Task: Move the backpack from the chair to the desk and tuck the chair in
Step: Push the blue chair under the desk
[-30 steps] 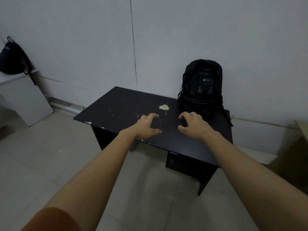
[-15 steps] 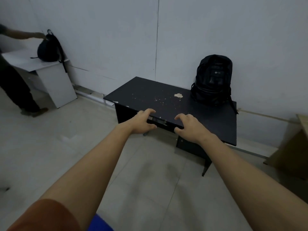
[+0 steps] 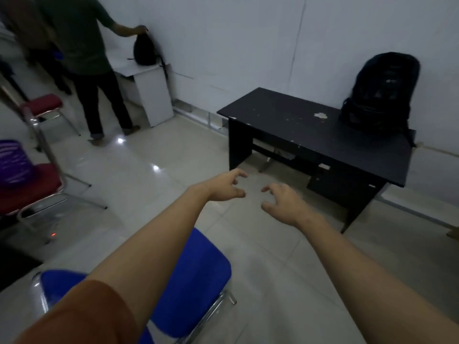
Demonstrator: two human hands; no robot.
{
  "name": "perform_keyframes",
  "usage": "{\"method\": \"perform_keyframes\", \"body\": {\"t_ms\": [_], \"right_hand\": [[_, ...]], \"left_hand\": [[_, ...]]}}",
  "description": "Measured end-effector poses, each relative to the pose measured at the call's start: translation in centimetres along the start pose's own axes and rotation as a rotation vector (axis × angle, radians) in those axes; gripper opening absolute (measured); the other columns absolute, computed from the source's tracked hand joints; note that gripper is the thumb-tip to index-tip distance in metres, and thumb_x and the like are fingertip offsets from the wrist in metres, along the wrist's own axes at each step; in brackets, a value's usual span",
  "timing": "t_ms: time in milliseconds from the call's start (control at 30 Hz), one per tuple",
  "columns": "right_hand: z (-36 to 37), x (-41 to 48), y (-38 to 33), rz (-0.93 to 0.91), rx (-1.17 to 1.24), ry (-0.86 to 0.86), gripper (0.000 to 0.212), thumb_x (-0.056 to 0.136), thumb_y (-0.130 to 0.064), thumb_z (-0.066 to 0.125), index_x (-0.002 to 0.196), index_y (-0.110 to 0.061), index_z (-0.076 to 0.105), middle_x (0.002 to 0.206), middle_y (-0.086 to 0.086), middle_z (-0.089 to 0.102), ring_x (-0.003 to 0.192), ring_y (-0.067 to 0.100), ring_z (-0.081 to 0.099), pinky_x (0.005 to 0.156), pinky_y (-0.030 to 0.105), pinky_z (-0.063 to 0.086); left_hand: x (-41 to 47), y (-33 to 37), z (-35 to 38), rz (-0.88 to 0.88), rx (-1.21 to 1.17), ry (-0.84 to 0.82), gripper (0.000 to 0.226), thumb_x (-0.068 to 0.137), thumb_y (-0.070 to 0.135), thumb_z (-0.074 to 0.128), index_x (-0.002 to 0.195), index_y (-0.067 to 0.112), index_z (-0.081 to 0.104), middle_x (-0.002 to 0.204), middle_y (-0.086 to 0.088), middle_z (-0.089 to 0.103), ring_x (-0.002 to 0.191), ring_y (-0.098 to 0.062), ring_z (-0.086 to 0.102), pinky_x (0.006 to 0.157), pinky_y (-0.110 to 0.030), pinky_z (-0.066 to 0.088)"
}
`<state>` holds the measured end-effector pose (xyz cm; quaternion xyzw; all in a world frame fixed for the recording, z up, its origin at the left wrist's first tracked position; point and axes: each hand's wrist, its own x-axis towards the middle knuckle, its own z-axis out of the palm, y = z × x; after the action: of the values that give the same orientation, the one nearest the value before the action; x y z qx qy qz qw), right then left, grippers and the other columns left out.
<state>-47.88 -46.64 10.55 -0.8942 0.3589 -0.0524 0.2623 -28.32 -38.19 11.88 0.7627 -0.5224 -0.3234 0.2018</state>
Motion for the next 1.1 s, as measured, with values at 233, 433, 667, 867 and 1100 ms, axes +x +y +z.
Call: {"method": "perform_keyframes", "body": {"t_ms": [233, 433, 667, 867, 1100], "right_hand": [[12.2, -1.0, -12.6, -0.093, 0.044, -0.098, 0.045, 0.086, -0.038, 0.061, 0.128, -0.031, 0.048, 0.129, 0.003, 0.052, 0.1, 0.014, 0.055, 0.076, 0.027, 0.043], [24.6, -3.1, -25.6, -0.111, 0.212, -0.359, 0.047, 0.085, -0.046, 0.058, 0.129, -0.031, 0.048, 0.126, 0.001, 0.052, 0.104, 0.014, 0.055, 0.087, 0.036, 0.052], [37.8, -8.5, -34.7, -0.051, 0.232, -0.801, 0.104, 0.064, -0.065, 0.075, 0.147, -0.027, 0.025, 0.138, 0.004, 0.046, 0.119, 0.024, 0.051, 0.095, 0.042, 0.048], [42.7, -10.3, -35.1, 0.061, 0.172, -0.816, 0.113, 0.065, -0.047, 0.068, 0.153, -0.024, 0.001, 0.131, 0.008, 0.047, 0.111, 0.026, 0.052, 0.094, 0.042, 0.049], [42.1, -8.5, -35.2, -0.01, 0.145, -0.758, 0.107, 0.068, -0.031, 0.062, 0.153, -0.025, -0.002, 0.128, 0.006, 0.046, 0.108, 0.025, 0.052, 0.091, 0.042, 0.05]], "left_hand": [[-10.9, -12.2, -4.7, -0.17, 0.034, 0.001, 0.052, 0.091, 0.024, 0.061, 0.138, 0.029, 0.041, 0.133, -0.012, 0.051, 0.106, -0.019, 0.053, 0.089, -0.034, 0.046], [-22.3, -27.5, -8.2, -0.416, 0.193, -0.184, 0.064, 0.076, 0.002, 0.041, 0.136, 0.027, 0.046, 0.138, -0.01, 0.048, 0.116, -0.024, 0.051, 0.088, -0.033, 0.043], [-29.9, -40.6, -6.7, -0.503, 0.64, -0.475, 0.088, 0.069, 0.009, 0.077, 0.142, 0.037, 0.037, 0.145, -0.003, 0.038, 0.132, -0.03, 0.035, 0.102, -0.055, 0.038], [-30.1, -45.2, -6.3, -0.248, 0.628, -0.415, 0.073, 0.069, 0.041, 0.082, 0.131, 0.045, 0.045, 0.136, 0.001, 0.045, 0.128, -0.026, 0.031, 0.099, -0.047, 0.038], [-28.9, -47.1, -6.2, -0.039, 0.737, -0.217, 0.05, 0.087, 0.016, 0.058, 0.131, 0.038, 0.051, 0.134, 0.003, 0.053, 0.122, -0.027, 0.04, 0.091, -0.042, 0.045]]}}
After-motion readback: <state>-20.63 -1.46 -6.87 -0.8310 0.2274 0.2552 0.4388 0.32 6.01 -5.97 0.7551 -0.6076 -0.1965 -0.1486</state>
